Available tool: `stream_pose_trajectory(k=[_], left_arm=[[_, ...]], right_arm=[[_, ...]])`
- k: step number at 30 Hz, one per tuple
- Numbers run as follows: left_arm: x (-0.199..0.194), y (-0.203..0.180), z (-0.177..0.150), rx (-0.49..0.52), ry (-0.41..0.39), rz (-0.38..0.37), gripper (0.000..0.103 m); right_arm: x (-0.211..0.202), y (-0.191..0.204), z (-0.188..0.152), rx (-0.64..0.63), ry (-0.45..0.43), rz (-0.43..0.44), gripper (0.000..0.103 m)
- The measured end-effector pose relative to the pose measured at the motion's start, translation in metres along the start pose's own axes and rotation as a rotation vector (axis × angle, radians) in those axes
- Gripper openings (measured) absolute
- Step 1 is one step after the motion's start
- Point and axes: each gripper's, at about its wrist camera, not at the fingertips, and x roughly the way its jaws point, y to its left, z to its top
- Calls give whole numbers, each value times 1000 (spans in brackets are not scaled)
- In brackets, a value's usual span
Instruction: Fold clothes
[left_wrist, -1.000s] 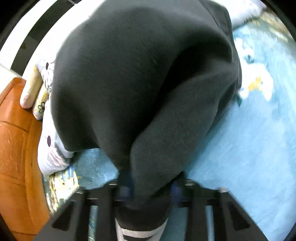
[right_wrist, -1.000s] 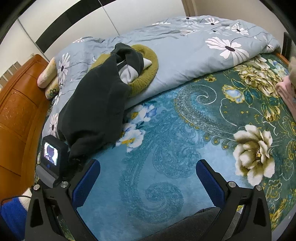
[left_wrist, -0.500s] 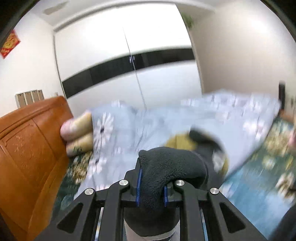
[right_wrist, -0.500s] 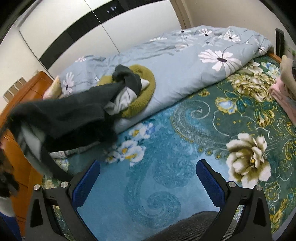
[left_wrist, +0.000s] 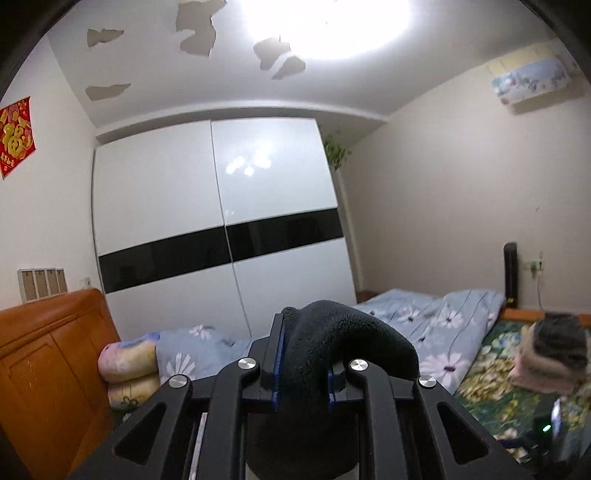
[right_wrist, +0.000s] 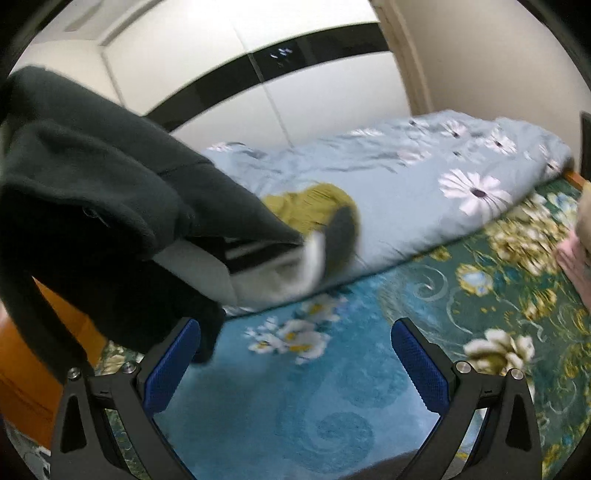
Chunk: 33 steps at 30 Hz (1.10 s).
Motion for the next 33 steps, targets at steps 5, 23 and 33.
stream_pose_trajectory(k=[5, 23, 33], left_arm=[[-38, 13, 26, -21, -42, -23, 18], [-63, 88, -63, -168, 132, 90, 18], [-64, 83, -113, -254, 221, -43, 18]], right_arm=[[-14, 44, 12, -183, -104, -7, 97], [-56, 105, 78, -344, -254, 52, 12], [-130, 108, 96, -441, -335, -80, 11]])
